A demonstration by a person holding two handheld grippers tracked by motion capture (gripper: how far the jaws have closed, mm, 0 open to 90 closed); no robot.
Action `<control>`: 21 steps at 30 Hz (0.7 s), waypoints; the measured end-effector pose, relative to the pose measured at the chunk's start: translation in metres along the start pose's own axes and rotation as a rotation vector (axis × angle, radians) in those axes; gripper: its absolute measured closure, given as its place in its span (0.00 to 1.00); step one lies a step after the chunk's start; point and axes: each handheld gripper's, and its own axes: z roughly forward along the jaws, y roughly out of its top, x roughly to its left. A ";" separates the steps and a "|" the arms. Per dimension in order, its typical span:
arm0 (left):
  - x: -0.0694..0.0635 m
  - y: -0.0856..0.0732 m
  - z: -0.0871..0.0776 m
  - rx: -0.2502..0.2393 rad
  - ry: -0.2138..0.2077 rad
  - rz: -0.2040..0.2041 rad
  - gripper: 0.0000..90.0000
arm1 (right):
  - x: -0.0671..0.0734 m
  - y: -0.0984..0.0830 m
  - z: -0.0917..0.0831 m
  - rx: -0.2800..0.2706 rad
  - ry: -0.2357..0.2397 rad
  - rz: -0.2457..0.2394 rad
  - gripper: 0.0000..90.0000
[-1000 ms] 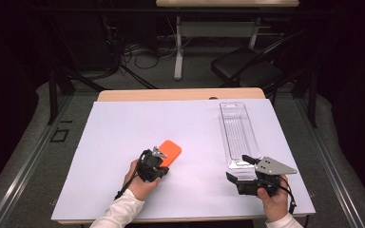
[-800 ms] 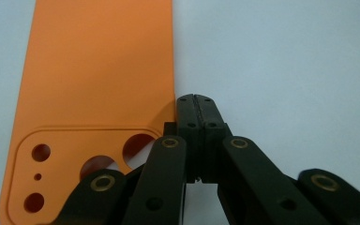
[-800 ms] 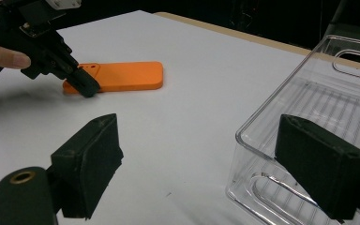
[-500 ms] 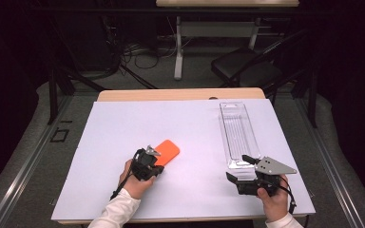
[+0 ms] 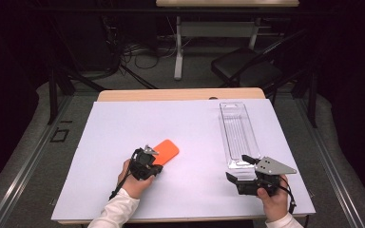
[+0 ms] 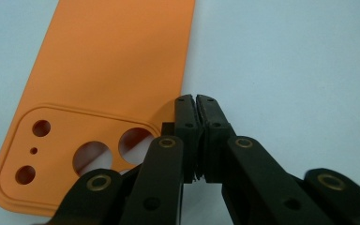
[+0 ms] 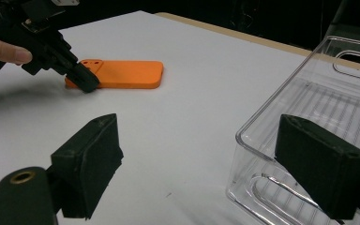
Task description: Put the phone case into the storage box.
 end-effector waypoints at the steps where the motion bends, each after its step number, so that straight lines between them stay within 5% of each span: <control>1: -0.001 0.000 0.000 -0.009 0.000 -0.006 0.97 | 0.000 0.000 0.000 0.000 -0.001 -0.001 0.15; 10: -0.001 0.001 -0.005 -0.034 -0.008 -0.008 0.86 | -0.001 0.000 0.000 0.000 0.000 -0.002 0.15; 21: -0.002 0.000 -0.009 -0.102 -0.027 -0.027 0.57 | -0.001 0.000 0.000 0.005 -0.001 -0.004 0.16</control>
